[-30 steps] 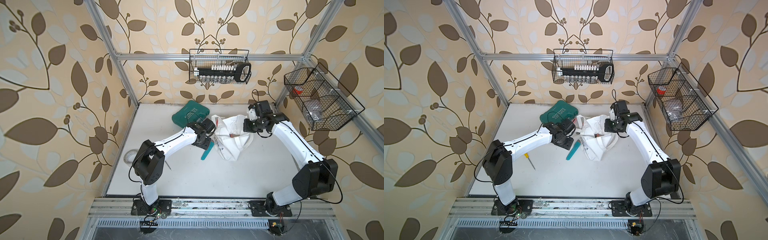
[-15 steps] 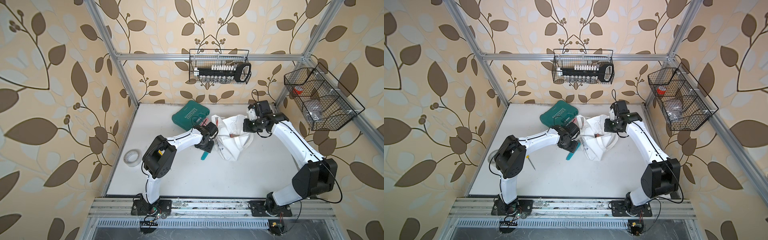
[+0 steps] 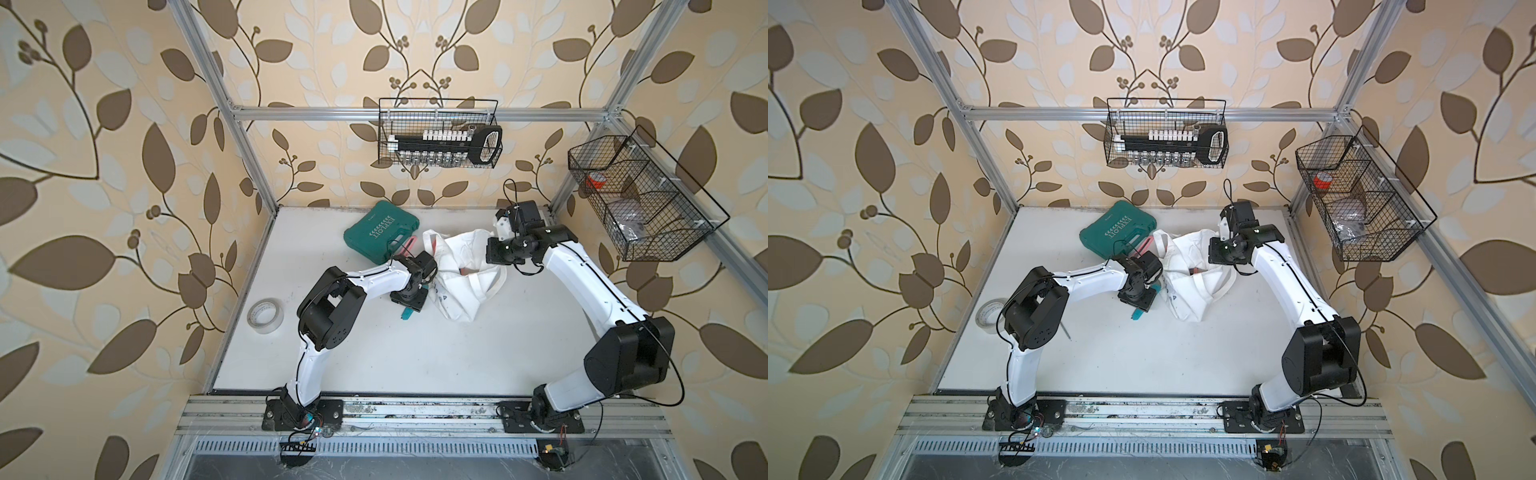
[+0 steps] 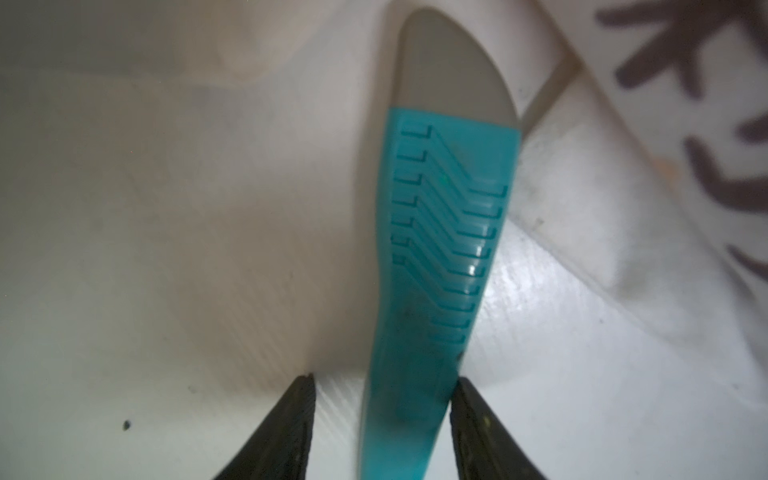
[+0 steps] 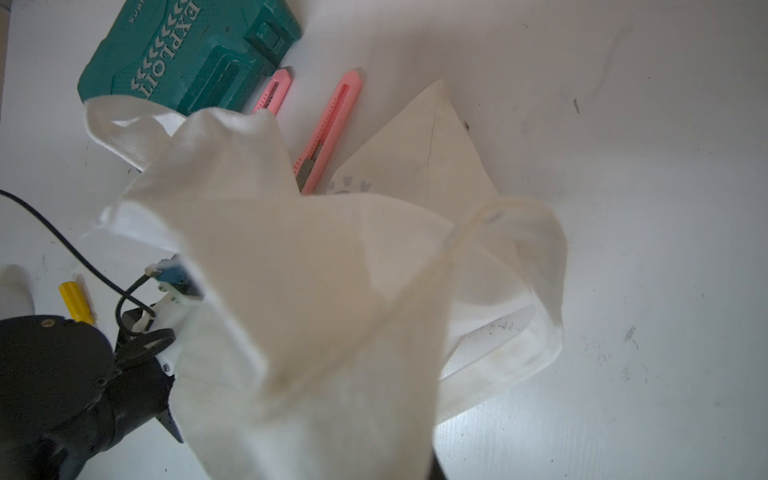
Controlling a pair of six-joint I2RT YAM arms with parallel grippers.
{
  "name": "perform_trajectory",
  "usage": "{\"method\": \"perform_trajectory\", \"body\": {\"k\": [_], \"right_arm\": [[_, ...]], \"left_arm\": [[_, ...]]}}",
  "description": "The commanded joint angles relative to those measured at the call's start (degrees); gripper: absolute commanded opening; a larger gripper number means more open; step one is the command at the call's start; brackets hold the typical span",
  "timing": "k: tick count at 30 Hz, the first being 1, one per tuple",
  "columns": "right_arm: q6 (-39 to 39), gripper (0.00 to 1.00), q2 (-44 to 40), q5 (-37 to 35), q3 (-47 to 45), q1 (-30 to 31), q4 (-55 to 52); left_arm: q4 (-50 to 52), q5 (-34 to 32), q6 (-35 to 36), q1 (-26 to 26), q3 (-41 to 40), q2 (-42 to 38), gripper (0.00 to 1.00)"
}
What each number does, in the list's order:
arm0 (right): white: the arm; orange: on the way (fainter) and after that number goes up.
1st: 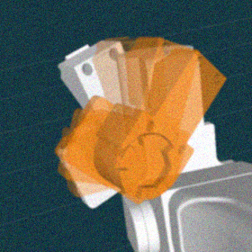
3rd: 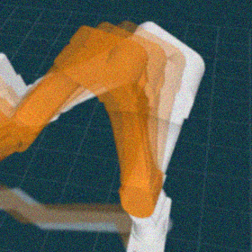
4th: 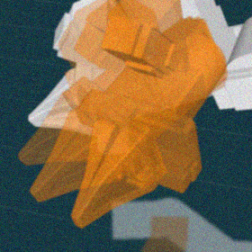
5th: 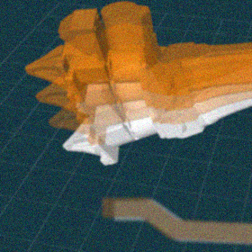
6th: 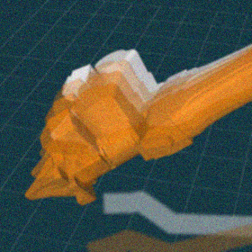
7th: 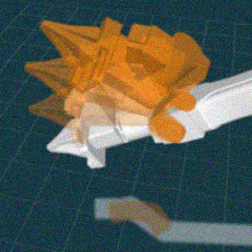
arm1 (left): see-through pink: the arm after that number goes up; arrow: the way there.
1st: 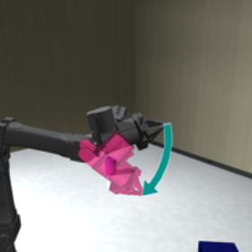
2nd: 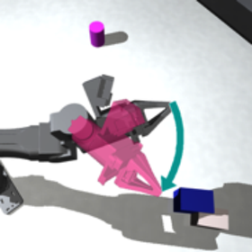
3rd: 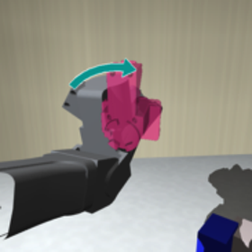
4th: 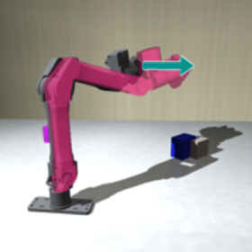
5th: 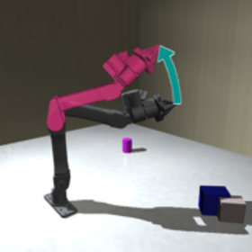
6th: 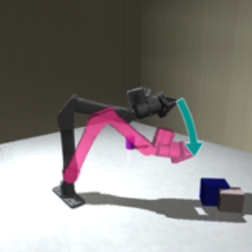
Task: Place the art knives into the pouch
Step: Pick up the utility knife at the center of the board.
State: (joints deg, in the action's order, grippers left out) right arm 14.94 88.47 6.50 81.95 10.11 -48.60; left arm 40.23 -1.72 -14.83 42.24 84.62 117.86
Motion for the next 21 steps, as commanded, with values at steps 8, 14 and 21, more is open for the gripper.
{"method": "perform_trajectory", "body": {"k": [8,14,21], "right_arm": [[-0.7,0.00,0.7,0.5,-0.9,0.2,-0.5],[-0.7,0.00,0.7,0.2,-0.5,0.2,-0.9],[-0.7,0.00,0.7,0.0,-0.4,0.2,-1.0]], "left_arm": [[1.9,0.2,1.0,1.6,2.4,1.9,0.44],[3.1,-0.8,0.9,1.7,3.6,1.7,0.28],[6.1,-2.1,0.7,1.7,3.3,-2.6,0.23]]}}
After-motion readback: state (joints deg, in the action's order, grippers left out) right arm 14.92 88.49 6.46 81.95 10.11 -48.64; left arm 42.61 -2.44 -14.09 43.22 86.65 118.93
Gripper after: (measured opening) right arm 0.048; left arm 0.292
